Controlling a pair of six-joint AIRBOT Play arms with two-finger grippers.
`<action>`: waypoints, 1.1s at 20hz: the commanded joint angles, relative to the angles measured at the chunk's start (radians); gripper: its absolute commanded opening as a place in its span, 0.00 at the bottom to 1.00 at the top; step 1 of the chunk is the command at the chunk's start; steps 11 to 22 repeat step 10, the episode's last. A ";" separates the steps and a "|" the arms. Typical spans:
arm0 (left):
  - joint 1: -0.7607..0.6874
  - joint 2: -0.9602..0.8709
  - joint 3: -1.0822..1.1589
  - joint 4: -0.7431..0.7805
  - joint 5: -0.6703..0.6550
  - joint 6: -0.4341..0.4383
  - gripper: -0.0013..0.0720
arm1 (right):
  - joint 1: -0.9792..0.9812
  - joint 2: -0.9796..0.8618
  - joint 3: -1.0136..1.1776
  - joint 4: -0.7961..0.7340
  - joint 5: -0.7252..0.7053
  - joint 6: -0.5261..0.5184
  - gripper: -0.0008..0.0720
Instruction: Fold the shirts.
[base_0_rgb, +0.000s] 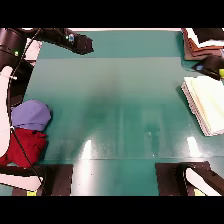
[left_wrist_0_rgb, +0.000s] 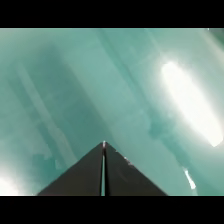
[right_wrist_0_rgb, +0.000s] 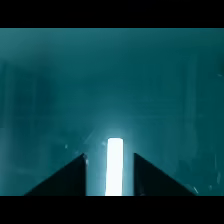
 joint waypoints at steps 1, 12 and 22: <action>0.000 0.001 0.000 0.000 0.034 0.000 0.05 | 0.193 0.002 0.005 0.021 -0.075 -0.050 0.07; 0.000 0.001 0.000 0.000 0.133 0.000 0.05 | 0.228 0.002 0.005 0.023 -0.072 -0.054 0.03; 0.000 0.001 0.000 0.000 0.133 0.000 0.05 | 0.228 0.002 0.005 0.023 -0.072 -0.054 0.03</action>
